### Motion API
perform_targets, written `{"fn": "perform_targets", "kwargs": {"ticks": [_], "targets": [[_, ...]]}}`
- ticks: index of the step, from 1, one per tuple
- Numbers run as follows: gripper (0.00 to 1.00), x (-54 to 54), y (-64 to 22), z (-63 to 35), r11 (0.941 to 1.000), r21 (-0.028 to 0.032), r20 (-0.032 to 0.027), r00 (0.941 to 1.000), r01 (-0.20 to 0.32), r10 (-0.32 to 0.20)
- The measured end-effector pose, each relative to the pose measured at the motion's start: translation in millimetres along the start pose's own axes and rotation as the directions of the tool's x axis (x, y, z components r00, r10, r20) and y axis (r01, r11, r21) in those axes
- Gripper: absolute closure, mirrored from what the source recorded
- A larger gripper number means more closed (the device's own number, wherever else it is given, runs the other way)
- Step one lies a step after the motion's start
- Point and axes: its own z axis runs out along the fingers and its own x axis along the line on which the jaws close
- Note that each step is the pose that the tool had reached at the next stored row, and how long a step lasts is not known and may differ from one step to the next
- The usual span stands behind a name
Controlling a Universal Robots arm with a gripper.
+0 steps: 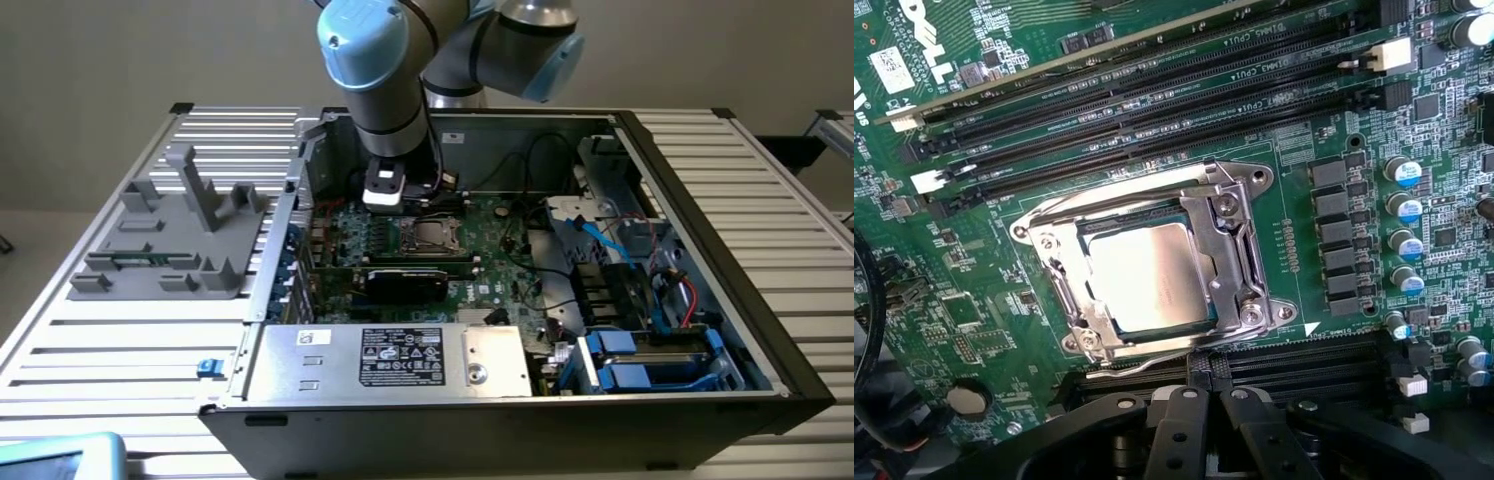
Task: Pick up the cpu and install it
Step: 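Install the first cpu locking lever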
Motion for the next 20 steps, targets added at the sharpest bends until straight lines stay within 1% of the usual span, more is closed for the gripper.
{"fn": "perform_targets", "kwargs": {"ticks": [8,16,18,20], "targets": [[0.89,0.0,0.1,-0.1,1.0,-0.0018,0.0006,1.0,-0.008,0.008],[0.89,1.2,-0.2,0.1,0.9999,-0.0024,-0.0008,0.9999,-0.012,0.012],[0.89,1.3,-0.4,-0.6,0.9999,-0.0025,0.0011,0.9999,-0.013,0.013],[0.89,1.5,-0.9,-1.7,0.9999,-0.003,0.0047,0.9999,-0.015,0.015]]}}
